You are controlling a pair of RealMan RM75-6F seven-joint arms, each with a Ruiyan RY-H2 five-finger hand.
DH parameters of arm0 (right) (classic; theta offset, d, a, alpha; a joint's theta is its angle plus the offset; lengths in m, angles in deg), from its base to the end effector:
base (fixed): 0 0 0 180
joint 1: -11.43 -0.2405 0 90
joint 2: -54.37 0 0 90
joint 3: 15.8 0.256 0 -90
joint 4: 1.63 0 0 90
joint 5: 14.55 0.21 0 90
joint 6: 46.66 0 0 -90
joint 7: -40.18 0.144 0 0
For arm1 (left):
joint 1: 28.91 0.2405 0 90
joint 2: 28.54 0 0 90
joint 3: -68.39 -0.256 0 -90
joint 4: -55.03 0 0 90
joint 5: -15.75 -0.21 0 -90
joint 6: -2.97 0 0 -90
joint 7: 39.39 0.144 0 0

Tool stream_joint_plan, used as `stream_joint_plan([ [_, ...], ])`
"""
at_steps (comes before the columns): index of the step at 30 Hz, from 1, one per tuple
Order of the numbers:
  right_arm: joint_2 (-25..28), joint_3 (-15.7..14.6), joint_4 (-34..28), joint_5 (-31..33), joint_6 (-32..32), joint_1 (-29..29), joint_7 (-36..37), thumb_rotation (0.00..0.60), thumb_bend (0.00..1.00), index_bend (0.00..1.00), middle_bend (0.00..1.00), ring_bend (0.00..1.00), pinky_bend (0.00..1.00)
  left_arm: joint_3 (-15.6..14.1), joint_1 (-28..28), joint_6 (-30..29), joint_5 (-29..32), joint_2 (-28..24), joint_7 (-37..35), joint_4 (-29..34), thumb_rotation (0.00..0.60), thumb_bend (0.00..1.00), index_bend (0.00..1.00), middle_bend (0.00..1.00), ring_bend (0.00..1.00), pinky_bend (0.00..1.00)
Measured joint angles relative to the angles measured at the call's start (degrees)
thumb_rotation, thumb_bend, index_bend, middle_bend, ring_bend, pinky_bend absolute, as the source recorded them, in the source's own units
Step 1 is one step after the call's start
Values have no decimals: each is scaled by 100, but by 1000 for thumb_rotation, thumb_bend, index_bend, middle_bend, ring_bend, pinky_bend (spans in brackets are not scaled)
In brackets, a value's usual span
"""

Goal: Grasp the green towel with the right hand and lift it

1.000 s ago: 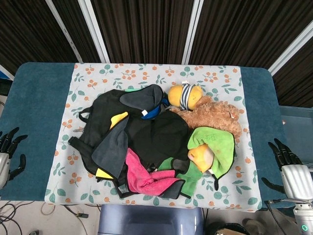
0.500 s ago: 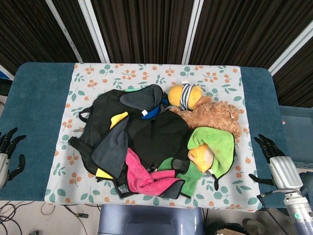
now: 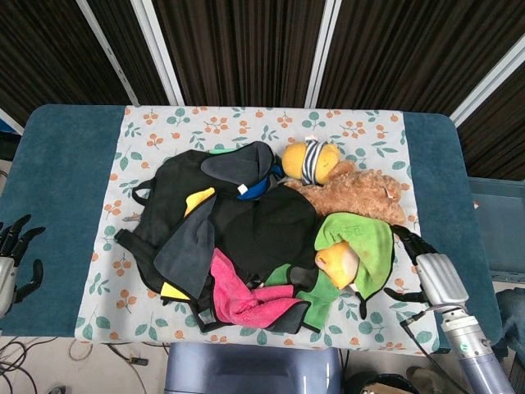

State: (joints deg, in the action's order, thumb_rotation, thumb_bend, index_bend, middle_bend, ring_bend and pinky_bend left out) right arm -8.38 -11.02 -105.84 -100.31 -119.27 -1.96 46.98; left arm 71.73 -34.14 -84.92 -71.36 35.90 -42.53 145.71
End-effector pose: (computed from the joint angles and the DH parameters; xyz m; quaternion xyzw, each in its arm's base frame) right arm -0.2447 -0.2199 0.1244 0.6104 -0.4789 0.4514 0.4408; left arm -0.3088 0.1849 0.1666 -0.5833 -0.3736 -0.4219 0.5850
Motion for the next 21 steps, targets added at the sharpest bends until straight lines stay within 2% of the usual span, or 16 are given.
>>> stream_joint_plan([
  [6,-289,71,-148,174,146,-175,-458,600,126,97,138,164,260,11,0,2,17,-2,-4,7,600,564,181,46,79,0],
  [14,-690,241,-240,665,269,-381,-1216,600,199,135,164,189,274,37,-7,29,73,-9,10,43,600,564,181,46,79,0],
  [21,-1065,394,-186,983,153,-503,-1973,600,231,187,231,274,320,41,2,32,96,-15,-1,51,600,564,181,46,79,0],
])
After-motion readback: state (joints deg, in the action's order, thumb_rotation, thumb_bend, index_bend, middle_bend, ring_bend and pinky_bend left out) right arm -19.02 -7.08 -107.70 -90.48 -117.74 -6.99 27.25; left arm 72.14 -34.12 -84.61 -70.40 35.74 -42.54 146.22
